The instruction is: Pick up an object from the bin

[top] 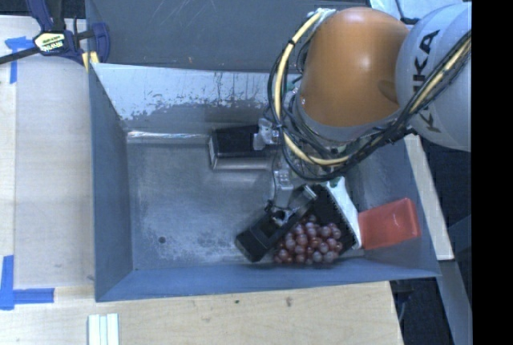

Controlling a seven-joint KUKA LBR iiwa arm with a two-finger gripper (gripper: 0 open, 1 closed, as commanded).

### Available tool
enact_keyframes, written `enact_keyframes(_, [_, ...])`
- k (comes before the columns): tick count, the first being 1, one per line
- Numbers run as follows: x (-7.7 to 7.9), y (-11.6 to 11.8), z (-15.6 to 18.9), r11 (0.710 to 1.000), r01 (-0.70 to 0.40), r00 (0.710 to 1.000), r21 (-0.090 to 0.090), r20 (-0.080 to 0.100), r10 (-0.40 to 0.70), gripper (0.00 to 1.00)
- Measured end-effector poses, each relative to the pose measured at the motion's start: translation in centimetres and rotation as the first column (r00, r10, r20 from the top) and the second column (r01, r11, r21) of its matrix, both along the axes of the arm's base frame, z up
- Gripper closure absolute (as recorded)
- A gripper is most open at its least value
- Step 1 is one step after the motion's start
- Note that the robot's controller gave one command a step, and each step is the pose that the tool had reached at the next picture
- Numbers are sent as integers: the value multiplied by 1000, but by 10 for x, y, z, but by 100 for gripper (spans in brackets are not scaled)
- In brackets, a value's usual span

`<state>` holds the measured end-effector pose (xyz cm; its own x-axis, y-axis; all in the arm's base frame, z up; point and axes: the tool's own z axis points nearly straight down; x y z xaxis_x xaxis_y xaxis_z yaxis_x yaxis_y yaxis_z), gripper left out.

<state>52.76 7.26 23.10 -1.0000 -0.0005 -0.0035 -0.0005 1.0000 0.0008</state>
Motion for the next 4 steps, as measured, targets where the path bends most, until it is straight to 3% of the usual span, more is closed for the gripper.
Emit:
enact_keyframes(1, [-6, -25, -51, 995, -95, 995, 0, 2, 95, 0])
enact_keyframes(2, [-11, -55, -70, 918, -396, 918, -1, -2, 396, 0])
enact_keyframes(3, [-20, -91, -97, 900, -436, 900, -3, 4, 436, 0])
enact_keyframes(4, [-25, -91, -148, 839, -544, 839, -8, 5, 544, 0])
